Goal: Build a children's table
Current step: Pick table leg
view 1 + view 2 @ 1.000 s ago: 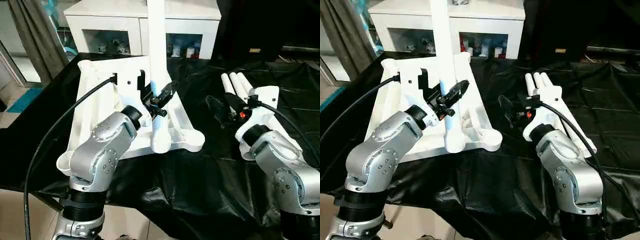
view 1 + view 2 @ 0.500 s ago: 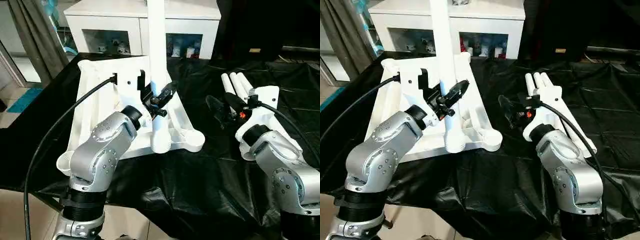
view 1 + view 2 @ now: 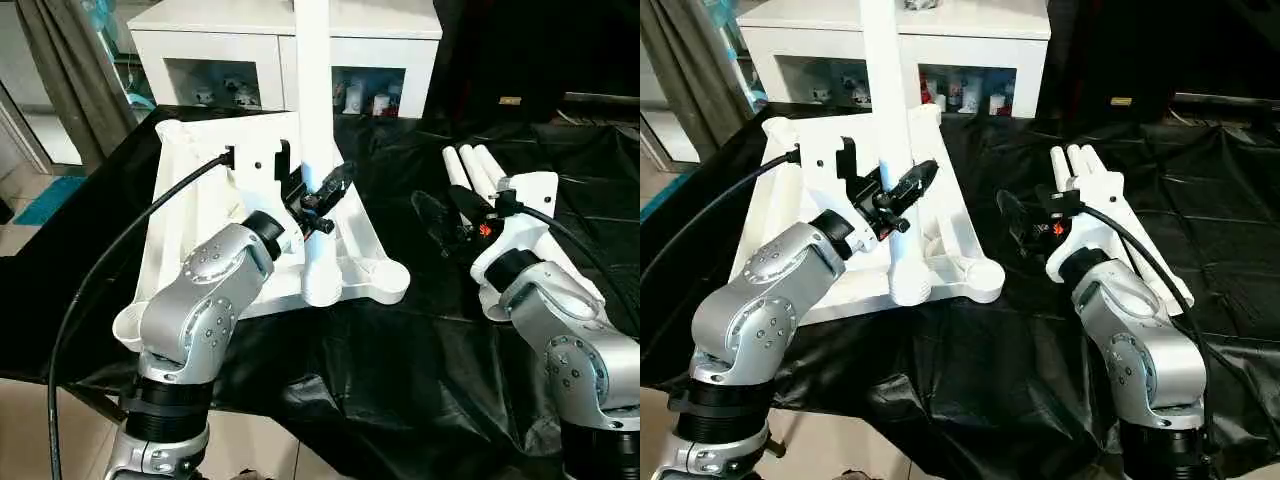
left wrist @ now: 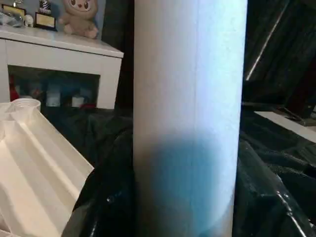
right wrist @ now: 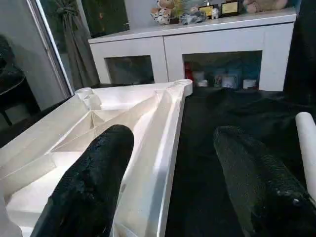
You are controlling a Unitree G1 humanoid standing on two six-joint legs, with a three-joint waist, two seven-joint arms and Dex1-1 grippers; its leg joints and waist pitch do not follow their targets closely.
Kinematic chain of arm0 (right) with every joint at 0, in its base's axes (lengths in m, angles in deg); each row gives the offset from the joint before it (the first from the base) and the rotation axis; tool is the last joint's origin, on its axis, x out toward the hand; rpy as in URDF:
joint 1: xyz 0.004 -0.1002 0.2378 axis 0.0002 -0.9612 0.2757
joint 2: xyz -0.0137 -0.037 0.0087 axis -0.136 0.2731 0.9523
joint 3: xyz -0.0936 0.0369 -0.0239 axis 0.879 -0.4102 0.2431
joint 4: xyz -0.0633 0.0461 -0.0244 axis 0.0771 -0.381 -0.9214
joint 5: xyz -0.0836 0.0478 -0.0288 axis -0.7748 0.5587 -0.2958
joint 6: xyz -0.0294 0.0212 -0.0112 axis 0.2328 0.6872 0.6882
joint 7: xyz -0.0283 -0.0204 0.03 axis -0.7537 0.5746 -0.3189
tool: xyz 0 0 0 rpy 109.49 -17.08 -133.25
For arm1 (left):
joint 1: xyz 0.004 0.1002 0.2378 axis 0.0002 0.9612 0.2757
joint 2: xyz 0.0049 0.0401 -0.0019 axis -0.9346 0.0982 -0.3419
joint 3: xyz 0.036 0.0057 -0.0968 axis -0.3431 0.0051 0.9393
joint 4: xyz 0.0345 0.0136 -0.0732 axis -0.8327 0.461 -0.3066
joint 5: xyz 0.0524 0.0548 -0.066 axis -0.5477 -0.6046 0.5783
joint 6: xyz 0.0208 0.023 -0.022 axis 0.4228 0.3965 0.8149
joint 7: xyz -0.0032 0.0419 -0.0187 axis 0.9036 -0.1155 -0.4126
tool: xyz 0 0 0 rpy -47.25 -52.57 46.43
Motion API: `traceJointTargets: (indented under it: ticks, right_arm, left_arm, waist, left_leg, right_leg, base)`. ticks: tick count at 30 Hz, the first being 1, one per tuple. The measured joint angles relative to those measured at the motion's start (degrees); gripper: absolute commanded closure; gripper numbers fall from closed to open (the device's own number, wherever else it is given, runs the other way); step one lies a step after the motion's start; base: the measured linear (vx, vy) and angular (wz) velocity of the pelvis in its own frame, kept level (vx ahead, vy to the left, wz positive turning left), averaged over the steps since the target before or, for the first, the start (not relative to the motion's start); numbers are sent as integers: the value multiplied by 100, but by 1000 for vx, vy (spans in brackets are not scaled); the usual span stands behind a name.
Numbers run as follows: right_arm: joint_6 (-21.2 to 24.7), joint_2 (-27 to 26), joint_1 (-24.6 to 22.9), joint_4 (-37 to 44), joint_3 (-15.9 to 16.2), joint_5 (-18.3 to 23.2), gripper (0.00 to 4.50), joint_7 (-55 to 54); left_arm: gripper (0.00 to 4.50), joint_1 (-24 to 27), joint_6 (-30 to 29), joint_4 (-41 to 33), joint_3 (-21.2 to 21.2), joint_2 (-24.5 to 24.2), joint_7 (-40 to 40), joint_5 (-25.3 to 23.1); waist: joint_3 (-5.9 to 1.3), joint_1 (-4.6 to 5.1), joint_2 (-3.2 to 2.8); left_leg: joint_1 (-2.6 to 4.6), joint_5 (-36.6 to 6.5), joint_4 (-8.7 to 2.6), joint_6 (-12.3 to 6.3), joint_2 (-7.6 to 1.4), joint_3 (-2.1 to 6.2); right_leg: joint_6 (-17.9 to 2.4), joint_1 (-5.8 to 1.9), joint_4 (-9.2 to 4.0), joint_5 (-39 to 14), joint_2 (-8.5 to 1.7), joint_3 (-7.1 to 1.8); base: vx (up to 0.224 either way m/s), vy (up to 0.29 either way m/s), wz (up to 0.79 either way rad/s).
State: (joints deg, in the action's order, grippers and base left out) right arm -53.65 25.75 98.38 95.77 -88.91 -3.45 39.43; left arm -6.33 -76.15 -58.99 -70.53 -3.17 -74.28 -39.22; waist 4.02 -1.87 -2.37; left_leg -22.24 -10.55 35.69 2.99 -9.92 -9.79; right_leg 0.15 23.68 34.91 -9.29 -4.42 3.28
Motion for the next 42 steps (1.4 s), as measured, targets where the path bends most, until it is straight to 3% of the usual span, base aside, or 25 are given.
traceJointTargets:
  ticks: [42]
  right_arm:
    - [0, 0, 0, 0, 0, 0, 148, 0]
  left_arm:
    - [262, 0, 0, 0, 0, 0, 0, -1]
  waist:
    - [0, -1, 0]
  left_leg:
    - [0, 0, 0, 0, 0, 0]
  right_leg:
    - [-1, 0, 0, 1, 0, 0]
  base:
    - [0, 0, 0]
